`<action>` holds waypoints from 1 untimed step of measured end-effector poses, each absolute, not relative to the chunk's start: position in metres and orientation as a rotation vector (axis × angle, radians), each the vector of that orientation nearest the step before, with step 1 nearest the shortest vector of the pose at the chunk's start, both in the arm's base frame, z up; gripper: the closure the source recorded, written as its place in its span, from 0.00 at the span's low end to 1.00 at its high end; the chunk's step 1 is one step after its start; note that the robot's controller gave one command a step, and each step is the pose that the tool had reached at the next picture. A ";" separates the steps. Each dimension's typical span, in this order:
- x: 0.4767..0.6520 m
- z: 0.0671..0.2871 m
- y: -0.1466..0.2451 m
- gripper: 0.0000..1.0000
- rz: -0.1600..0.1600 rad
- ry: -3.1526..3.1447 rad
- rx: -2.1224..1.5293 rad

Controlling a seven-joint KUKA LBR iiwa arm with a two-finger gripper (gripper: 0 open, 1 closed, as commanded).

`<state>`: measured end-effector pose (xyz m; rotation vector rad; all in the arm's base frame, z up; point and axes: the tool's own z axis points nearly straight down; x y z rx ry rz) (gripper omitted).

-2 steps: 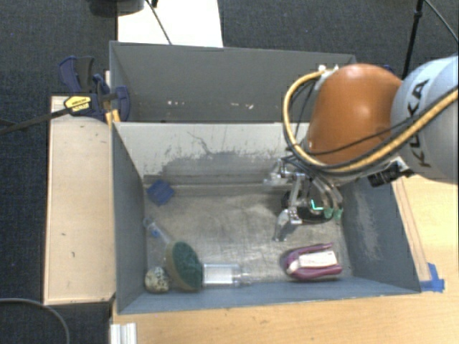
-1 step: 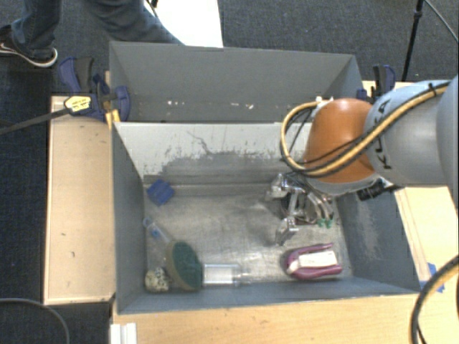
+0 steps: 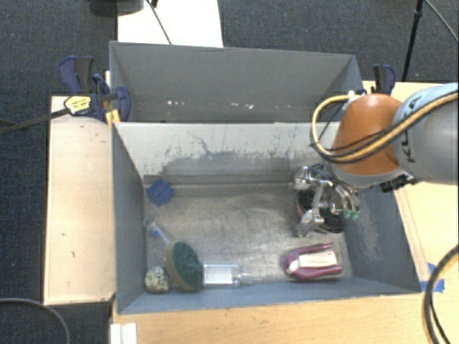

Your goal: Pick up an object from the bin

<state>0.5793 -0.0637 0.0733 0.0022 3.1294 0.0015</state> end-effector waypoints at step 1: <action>0.581 0.076 -0.061 1.00 0.000 3.122 0.000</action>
Offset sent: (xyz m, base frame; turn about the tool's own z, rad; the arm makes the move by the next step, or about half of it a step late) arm 0.0000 0.0000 0.0000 0.0000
